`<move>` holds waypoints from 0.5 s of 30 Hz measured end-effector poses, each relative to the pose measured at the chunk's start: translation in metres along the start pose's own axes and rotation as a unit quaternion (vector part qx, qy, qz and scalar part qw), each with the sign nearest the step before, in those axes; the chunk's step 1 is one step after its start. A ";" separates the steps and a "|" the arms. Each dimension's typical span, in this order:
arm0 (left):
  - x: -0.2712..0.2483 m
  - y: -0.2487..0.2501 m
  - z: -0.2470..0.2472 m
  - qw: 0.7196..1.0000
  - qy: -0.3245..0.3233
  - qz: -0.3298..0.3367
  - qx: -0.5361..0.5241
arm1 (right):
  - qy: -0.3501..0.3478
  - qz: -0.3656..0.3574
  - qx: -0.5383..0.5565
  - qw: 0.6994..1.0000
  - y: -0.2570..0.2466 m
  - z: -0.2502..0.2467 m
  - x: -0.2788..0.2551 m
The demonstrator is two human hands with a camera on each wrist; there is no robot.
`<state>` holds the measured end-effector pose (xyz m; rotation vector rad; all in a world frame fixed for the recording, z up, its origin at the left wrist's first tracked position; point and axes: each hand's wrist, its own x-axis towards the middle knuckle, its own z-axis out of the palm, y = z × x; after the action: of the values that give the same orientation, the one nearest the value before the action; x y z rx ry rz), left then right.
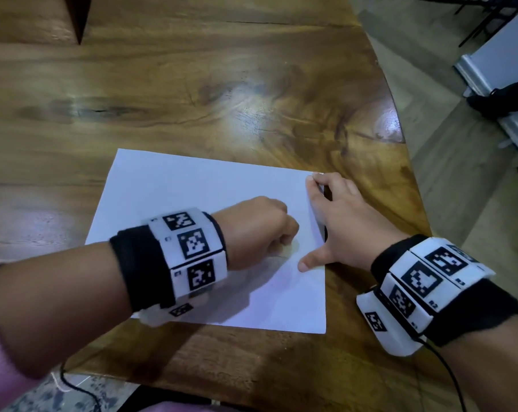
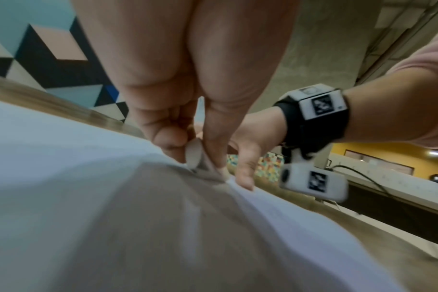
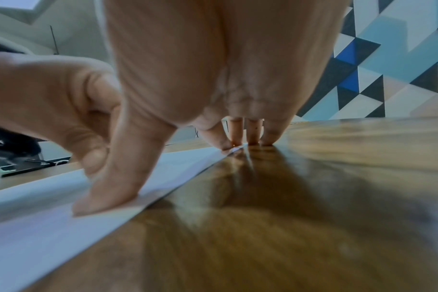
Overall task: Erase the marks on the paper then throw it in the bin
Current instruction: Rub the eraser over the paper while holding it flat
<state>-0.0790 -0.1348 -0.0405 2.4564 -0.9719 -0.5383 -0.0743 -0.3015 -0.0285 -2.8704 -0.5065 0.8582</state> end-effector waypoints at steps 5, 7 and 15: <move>-0.033 0.004 0.011 0.994 -0.109 0.015 -0.021 | 0.002 0.002 0.001 1.000 -0.001 0.000 -0.001; -0.017 0.008 0.005 0.995 -0.092 0.025 0.008 | 0.004 0.002 -0.005 1.000 -0.002 -0.001 -0.001; -0.017 0.009 0.006 0.996 -0.090 0.020 0.014 | 0.007 0.010 -0.005 1.000 -0.002 0.001 0.000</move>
<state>-0.0982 -0.1301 -0.0375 2.4394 -1.1019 -0.7479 -0.0754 -0.2999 -0.0290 -2.8927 -0.4817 0.8404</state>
